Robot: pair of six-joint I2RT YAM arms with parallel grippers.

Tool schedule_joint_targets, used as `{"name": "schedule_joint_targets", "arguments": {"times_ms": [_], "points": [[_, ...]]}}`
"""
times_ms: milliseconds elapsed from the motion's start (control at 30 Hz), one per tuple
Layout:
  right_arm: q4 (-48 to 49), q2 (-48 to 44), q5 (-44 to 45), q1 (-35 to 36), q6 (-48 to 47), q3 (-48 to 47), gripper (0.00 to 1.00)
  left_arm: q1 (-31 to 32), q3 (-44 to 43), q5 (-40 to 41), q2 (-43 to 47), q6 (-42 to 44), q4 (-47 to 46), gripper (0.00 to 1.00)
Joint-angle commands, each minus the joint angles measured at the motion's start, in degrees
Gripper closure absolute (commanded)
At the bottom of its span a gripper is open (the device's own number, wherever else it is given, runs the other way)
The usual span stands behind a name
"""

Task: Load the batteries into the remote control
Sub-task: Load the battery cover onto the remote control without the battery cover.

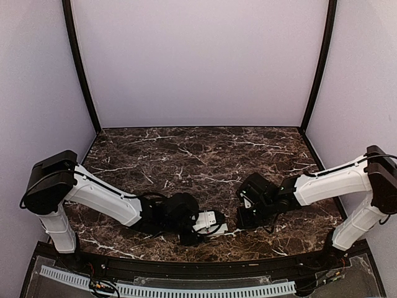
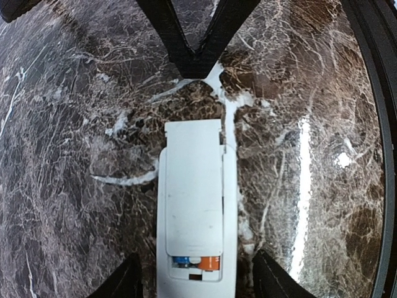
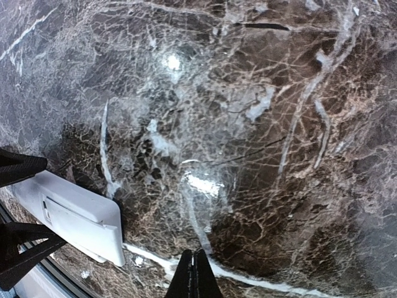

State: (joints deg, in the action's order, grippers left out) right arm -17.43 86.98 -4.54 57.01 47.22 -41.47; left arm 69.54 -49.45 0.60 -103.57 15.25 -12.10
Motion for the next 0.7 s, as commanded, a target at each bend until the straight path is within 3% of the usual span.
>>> {"name": "schedule_joint_targets", "arguments": {"times_ms": [0,667], "points": [[-2.0,-0.9,2.0,0.6,0.0,-0.2,1.00,0.0,-0.1,-3.1,-1.6,-1.6,2.5,0.42],[-3.6,-7.9,2.6,0.6,-0.3,3.5,1.00,0.0,-3.2,-7.1,-3.7,-1.7,6.0,0.75]]}}
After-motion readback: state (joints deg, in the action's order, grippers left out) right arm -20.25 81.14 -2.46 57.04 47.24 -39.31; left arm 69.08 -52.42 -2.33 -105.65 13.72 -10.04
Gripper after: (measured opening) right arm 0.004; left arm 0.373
